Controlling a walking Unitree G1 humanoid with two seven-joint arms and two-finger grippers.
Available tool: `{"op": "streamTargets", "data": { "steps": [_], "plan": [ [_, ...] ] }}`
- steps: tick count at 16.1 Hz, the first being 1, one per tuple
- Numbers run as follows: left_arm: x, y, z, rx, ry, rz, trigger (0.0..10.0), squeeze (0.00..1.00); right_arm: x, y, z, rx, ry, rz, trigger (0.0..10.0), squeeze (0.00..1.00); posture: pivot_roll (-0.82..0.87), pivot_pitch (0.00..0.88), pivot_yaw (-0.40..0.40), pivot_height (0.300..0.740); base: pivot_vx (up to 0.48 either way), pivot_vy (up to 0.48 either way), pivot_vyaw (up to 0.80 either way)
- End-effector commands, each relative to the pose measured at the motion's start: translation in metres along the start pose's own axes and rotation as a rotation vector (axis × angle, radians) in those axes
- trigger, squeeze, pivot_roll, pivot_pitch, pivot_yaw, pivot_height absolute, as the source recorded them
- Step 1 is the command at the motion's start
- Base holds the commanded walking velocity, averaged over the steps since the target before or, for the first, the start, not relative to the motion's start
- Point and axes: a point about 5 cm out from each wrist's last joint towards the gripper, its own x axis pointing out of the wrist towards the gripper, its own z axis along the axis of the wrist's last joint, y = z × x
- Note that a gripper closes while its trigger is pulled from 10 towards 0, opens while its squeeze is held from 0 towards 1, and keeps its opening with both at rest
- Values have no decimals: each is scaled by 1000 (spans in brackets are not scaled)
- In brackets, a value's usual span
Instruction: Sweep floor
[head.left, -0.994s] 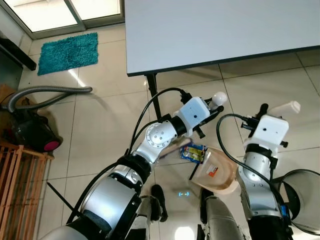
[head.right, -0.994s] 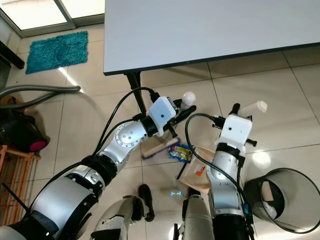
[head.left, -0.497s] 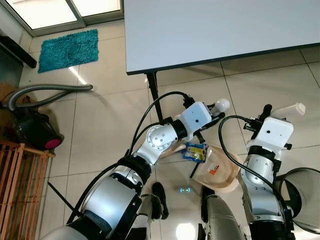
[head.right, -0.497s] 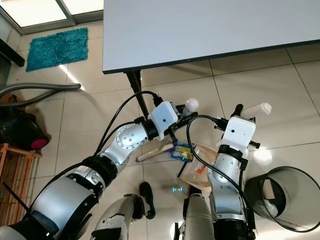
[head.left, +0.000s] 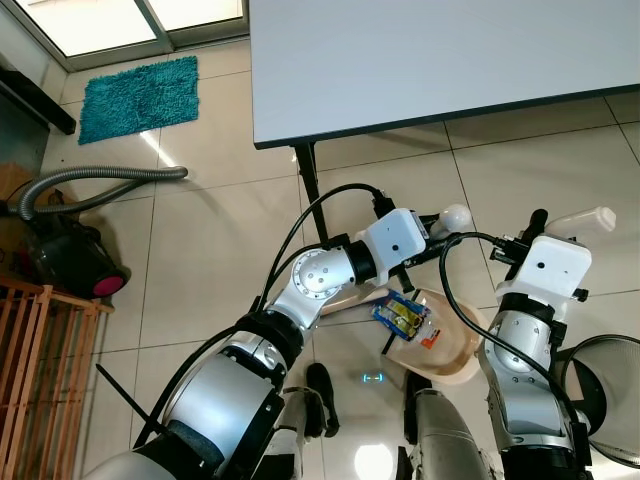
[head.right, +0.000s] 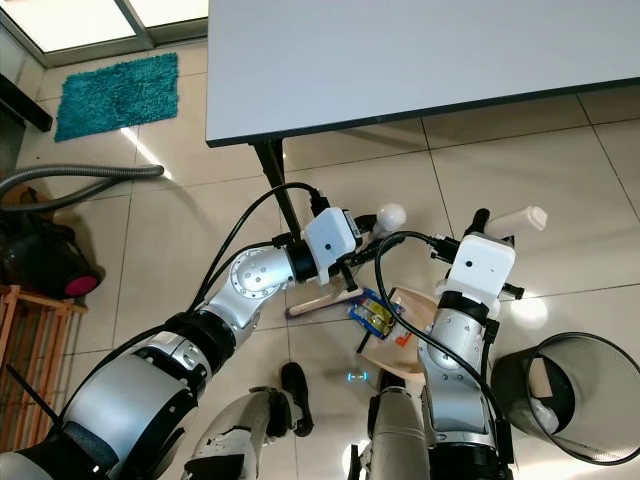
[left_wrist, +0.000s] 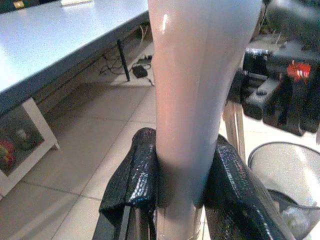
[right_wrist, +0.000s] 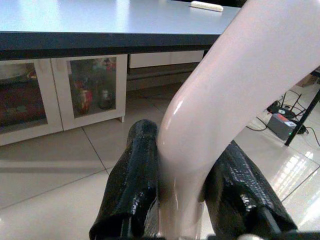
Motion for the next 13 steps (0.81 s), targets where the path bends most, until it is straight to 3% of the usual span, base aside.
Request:
{"op": "streamTargets", "data": {
  "steps": [1, 4, 9, 13],
  "plan": [
    [59, -57, 39, -186, -226, -47, 10000, 0, -14, -2, -24, -47, 131, 15, 10000, 0, -117, 371, 205, 740, 0, 0, 0],
    [66, -31, 48, -361, -267, 153, 10000, 0, -13, -10, -27, -41, 152, -20, 10000, 0, -116, 365, 204, 740, 0, 0, 0],
    [69, -20, 54, -480, -322, 176, 10000, 0, -12, -8, -29, -32, 162, -18, 10000, 0, -112, 348, 198, 740, 0, 0, 0],
    [79, -20, 67, -634, -392, 99, 10000, 0, -6, -6, -32, -26, 164, -6, 10000, 0, -111, 300, 193, 740, 0, 0, 0]
  ]
}}
